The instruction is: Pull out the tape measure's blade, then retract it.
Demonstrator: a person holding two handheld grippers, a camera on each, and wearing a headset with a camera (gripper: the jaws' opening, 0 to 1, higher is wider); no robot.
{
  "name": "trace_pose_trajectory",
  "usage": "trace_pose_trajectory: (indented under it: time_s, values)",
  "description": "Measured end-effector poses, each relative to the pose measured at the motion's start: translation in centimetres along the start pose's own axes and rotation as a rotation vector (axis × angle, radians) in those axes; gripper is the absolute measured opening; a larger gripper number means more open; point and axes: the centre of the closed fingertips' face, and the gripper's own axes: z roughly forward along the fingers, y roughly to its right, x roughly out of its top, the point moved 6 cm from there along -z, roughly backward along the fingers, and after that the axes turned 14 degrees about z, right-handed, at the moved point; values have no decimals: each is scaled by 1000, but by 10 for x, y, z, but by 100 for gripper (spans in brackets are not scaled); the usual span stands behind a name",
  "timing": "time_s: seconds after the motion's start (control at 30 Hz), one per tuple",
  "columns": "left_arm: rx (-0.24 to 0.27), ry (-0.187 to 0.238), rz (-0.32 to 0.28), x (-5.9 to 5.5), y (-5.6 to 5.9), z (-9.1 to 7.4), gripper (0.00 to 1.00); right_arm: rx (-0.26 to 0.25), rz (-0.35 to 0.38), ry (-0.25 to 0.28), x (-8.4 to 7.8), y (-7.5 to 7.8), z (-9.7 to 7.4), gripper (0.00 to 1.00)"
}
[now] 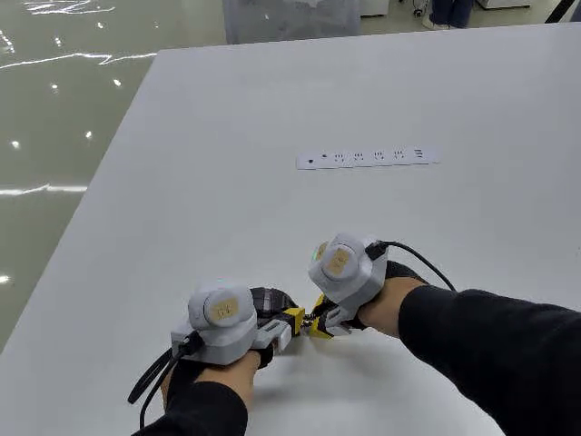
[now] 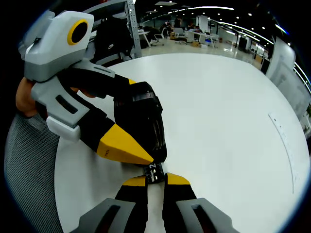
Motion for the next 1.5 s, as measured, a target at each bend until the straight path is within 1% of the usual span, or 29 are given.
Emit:
trace_pose_trajectory:
  time_s: [0.23, 0.5, 0.67, 0.83, 0.97, 1.07, 1.13, 1.17, 1.3, 1.37, 1.43, 1.47, 1.5]
  values:
    - [-1, -2, -3, 0, 0, -1, 54, 0, -19, 5, 5, -2, 3, 6]
    - [1, 1, -3, 1, 0, 0, 54, -4, -36, 3, 7, -3, 4, 7]
    - [7, 14, -4, 1, 0, 0, 56, -3, -57, 15, 7, -3, 5, 9]
    - [21, 33, -14, 2, 0, 0, 58, -20, -68, 25, 8, -4, 7, 11]
    - [20, 34, -7, 2, 0, 0, 59, -26, -58, 33, 8, -4, 7, 11]
    - [12, 24, -5, 3, 0, 0, 59, -29, -42, 46, 7, -4, 7, 11]
    - [16, 44, 88, 8, 1, 0, 59, -37, -42, 54, 6, -4, 6, 13]
    - [16, 36, 70, 8, 2, -1, 59, -46, -43, 63, 6, -3, 6, 14]
    - [11, 46, 53, 10, -2, -3, 61, -56, -31, 72, 4, -1, 1, 17]
    - [14, 51, 33, 11, -7, -4, 64, -58, -29, 73, 2, 0, -1, 17]
    - [2, 48, 15, 10, -10, -4, 67, -60, -15, 87, 0, 0, -5, 19]
    - [13, 47, 15, 10, -13, -5, 70, -66, 1, 89, 0, 1, -6, 21]
    - [12, 58, 23, 10, -17, -6, 72, -66, 5, 93, -2, 1, -8, 22]
